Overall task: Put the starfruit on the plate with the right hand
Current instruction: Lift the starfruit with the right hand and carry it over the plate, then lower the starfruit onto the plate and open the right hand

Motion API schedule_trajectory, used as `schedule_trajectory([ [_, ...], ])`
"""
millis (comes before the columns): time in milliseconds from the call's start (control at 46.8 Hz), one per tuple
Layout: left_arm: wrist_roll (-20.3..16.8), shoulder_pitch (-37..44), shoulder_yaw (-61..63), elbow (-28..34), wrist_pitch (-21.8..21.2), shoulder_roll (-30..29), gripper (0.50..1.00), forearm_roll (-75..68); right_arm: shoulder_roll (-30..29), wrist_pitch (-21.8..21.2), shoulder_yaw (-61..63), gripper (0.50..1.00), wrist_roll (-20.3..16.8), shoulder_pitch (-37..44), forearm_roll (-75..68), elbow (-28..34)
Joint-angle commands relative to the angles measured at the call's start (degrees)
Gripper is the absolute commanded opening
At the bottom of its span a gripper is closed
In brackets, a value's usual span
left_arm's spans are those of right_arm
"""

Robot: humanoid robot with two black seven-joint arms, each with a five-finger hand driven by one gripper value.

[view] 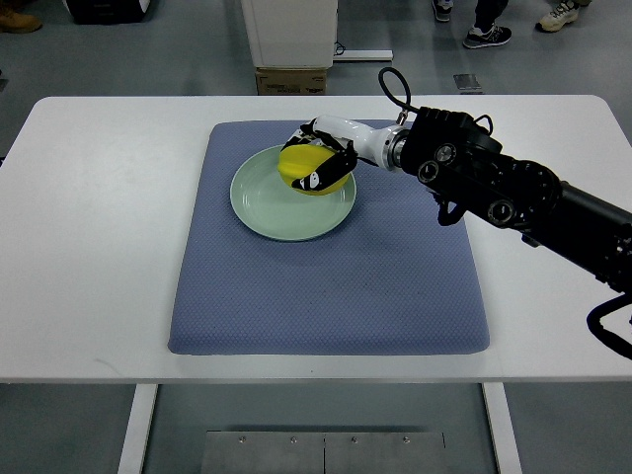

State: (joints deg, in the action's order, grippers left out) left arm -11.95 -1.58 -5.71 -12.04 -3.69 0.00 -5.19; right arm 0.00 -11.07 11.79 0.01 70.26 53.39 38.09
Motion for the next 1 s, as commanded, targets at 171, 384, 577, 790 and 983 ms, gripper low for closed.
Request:
schedule_trajectory([
  [171, 0.0, 0.0, 0.0, 0.0, 0.0, 0.0, 1.000, 0.0, 0.0, 0.0, -2.6, 0.500, 0.1, -1.0, -0.3, 1.1],
  [384, 0.0, 0.0, 0.0, 0.0, 0.0, 0.0, 1.000, 0.0, 0.0, 1.5, -2.9, 0.500, -0.4, -1.7, -0.3, 1.1],
  [577, 0.0, 0.0, 0.0, 0.0, 0.0, 0.0, 1.000, 0.0, 0.0, 2.3, -2.9, 0.719, -1.8, -1.7, -0.9, 1.1],
  [790, 0.0, 0.0, 0.0, 0.0, 0.0, 0.0, 1.000, 0.0, 0.0, 2.5, -3.0, 0.991, -2.0, -1.5, -1.7, 1.5],
  [983, 0.0, 0.0, 0.0, 0.0, 0.0, 0.0, 1.000, 0.0, 0.0, 2.4, -2.9, 1.000, -2.0, -1.1, -1.8, 1.4],
])
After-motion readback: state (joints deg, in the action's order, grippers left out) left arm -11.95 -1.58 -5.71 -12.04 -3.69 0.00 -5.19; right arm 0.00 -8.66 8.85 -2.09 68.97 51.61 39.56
